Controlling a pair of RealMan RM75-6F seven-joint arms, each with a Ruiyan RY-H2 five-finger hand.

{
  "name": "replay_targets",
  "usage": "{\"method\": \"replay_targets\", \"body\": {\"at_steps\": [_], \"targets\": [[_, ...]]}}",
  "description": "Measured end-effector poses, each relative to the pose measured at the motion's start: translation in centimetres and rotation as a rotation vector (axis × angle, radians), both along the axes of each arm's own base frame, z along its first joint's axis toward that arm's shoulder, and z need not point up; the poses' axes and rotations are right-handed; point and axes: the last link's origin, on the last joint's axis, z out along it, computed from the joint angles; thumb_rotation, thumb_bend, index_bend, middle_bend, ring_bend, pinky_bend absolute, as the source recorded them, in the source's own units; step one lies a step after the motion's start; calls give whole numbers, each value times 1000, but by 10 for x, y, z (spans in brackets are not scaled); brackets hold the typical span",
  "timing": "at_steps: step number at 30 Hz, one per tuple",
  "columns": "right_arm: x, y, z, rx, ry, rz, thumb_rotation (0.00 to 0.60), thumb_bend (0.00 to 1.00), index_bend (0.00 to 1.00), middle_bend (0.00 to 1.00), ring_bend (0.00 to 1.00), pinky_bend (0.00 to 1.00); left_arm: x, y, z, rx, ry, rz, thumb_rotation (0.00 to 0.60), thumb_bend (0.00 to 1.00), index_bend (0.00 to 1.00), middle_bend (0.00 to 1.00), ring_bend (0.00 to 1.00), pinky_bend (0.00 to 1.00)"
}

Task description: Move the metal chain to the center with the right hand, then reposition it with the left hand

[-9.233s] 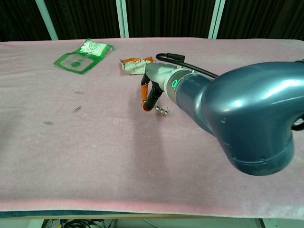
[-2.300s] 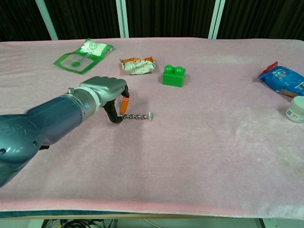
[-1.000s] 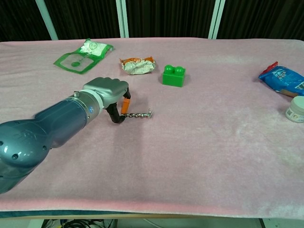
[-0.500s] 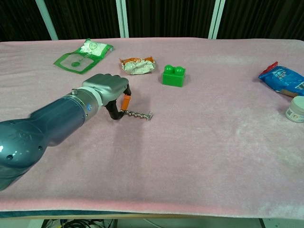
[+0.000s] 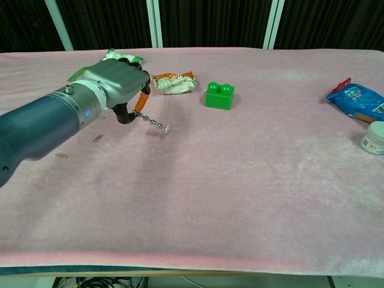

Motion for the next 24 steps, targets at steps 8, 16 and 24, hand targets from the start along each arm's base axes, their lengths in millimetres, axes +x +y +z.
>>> {"method": "replay_targets", "body": {"at_steps": [8,16,24], "targets": [[0,0,-1,2,4,-2,600,110,12,0,0,179,-20,4,36,69,189,-131,600,399,585,144,0,0],[-1,0,-1,-1,7,-7,600,111,12,0,0,179,-50,-3,56,80,349,-217,600,399,585,146,0,0],[-1,0,1,-4,4,-8,600,112,12,0,0,179,-82,-15,72,74,442,-235,600,399,583,148,0,0]]}}
